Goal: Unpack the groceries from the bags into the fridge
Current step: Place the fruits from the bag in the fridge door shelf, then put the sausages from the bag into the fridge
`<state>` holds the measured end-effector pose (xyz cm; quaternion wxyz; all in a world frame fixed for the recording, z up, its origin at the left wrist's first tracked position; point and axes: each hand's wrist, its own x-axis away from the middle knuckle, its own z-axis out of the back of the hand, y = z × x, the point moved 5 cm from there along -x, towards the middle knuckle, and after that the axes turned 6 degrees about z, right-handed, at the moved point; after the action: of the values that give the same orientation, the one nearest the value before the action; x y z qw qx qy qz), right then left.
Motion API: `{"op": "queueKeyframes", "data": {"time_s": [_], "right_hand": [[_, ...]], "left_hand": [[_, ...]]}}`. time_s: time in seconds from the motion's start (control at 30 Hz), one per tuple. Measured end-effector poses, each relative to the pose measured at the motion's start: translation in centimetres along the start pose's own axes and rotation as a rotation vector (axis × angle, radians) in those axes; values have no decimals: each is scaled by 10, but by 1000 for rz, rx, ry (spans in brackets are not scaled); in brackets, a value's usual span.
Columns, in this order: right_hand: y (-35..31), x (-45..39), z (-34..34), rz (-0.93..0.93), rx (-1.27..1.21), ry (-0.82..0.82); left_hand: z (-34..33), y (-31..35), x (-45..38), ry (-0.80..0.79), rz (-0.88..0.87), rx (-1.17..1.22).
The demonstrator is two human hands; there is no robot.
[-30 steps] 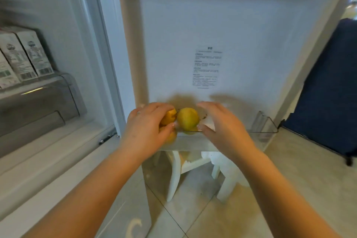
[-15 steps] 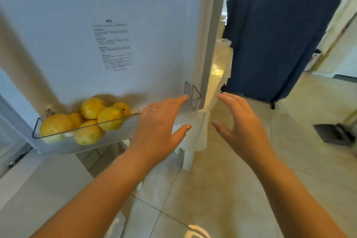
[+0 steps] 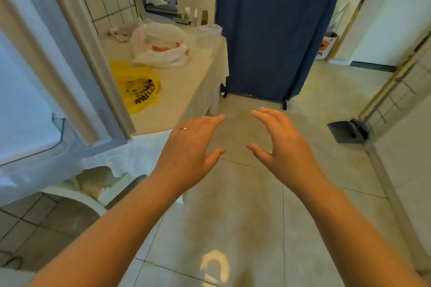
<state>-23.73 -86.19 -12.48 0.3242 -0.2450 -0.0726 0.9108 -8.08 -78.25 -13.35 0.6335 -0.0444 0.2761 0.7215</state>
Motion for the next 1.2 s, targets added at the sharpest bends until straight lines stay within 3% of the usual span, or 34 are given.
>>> {"op": "queueKeyframes", "data": {"time_s": [0.37,0.67,1.2], "right_hand": [[126,-77,-40,63,-55,-181],[172,-230,-117,163,-103,-252],[240,-516,-242,364,-284,-411]], "left_hand": [[-94,-14,-99,-48,139,-41],[-151,-116,-224,-36,249,-52],[-184,-300,-416,45,633,-132]]}}
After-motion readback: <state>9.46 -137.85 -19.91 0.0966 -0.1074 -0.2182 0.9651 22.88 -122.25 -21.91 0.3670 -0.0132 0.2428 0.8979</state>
